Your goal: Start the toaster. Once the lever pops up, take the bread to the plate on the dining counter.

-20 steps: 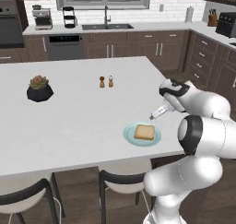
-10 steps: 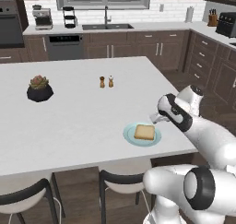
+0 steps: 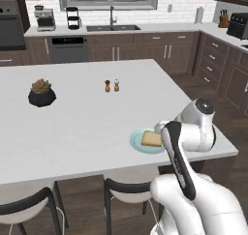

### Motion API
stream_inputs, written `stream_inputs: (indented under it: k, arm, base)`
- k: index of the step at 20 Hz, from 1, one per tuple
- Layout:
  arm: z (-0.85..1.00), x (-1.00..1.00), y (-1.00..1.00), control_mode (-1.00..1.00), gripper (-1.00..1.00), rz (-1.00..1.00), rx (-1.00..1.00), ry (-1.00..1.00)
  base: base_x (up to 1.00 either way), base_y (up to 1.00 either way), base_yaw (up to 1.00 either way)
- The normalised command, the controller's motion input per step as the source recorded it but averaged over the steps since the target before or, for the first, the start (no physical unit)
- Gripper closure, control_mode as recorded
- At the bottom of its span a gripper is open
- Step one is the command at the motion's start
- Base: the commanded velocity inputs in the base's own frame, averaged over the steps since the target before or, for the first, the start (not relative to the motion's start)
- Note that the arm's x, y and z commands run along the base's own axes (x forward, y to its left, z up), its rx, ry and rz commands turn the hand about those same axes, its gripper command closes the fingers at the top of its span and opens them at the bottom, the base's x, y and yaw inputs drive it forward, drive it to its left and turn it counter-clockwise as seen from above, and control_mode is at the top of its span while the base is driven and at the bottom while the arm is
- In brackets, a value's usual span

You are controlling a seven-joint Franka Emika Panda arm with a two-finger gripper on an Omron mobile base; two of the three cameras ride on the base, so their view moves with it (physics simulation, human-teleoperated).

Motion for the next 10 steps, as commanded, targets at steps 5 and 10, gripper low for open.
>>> stream_inputs:
  k: [5, 10]
  arm:
    - [0.2, -1.0, 0.07, -1.0, -1.0, -0.12, 0.0, -0.12]
    - [0.18, -1.0, 0.04, -1.0, -1.0, -0.01, 0.0, -0.19]
  base:
    - [0.0, 0.0, 0.0]
    - [0.0, 0.0, 0.0]
